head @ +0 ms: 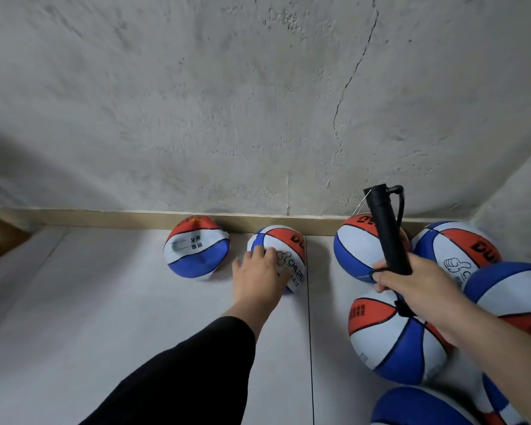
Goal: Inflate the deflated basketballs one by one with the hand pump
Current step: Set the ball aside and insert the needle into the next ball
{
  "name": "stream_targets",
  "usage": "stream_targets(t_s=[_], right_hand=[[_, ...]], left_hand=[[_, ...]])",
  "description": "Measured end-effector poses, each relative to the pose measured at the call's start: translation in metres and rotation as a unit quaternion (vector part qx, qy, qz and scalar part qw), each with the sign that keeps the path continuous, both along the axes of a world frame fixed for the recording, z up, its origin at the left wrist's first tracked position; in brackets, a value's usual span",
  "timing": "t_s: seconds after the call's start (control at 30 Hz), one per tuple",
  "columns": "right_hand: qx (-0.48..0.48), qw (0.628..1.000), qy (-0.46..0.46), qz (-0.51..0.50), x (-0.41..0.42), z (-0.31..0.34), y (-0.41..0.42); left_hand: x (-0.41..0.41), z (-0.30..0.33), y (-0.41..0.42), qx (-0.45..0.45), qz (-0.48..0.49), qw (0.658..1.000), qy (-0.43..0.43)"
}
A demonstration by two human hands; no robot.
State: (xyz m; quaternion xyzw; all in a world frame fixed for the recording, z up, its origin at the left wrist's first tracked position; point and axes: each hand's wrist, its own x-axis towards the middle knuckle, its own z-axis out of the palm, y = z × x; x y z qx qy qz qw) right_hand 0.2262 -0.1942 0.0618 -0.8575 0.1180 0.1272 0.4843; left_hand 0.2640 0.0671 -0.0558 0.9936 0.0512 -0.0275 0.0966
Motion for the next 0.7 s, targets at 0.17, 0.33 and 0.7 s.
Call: stream_targets(t_s=[0.17,0.33,0.7], right_hand=[[0.011,1.000,0.008,0.004,0.003,0.003,0.010],[0.008,1.000,0.021,0.008,-0.002,-0.005,0.014],[0.043,0.999,0.021,-0.008,-0.004,-0.005,0.014]], left_hand=[[0.005,0.003,0.001,-0.159,0.160,0.973,-0.054],[0.011,-0.008,-0.001,-0.186,0.104,0.973,0.091],[-0.021,-0.013,-0.010,-0.105,0.029,0.982,-0.156]])
